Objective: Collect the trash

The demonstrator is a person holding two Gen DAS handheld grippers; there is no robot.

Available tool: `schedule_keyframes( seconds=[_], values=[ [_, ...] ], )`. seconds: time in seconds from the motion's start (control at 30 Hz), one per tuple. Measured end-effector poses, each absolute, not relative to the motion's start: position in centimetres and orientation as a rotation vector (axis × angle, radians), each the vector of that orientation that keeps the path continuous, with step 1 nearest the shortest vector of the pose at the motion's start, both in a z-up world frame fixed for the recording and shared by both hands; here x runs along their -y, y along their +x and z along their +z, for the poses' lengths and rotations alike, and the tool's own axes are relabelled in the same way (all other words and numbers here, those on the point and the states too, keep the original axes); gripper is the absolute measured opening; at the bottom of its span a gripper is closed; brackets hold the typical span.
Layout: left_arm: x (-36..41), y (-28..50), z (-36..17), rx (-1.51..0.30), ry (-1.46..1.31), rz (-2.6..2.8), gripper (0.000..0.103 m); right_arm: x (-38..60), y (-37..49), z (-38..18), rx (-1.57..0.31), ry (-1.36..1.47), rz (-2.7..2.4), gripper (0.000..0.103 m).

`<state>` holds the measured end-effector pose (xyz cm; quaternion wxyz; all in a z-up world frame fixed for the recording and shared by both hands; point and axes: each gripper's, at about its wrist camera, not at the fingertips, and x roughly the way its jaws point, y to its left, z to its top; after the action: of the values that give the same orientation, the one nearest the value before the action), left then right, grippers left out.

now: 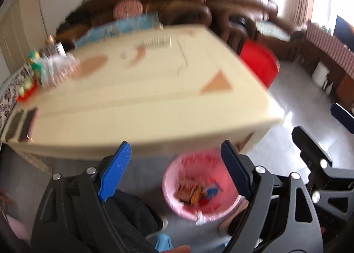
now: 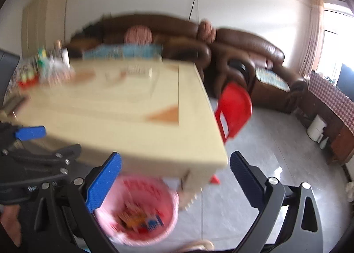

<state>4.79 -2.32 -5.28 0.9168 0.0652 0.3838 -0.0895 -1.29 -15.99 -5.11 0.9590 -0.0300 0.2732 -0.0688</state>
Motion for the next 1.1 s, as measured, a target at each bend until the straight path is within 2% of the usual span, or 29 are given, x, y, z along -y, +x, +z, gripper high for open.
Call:
schedule_keyframes(
  seconds=[0.13,0.37,1.1],
  values=[
    [2.0,3.4,-2.3,-0.729,0.120,-0.185,0.088,16.5,-2.6,-2.2,-0.485,-0.018,-0.169,0.096],
    [1.4,2.2,0.0,-0.696,0.099,-0.142,0.089,16.6,-4.3,0.4,-0.449,0.044,-0.194,0.096],
    [0.6,2.1,0.1,-0.697,0.086,-0.107,0.090,16.3,-4.6,0.2,-0.467,0.058,-0.199,0.096]
  ],
)
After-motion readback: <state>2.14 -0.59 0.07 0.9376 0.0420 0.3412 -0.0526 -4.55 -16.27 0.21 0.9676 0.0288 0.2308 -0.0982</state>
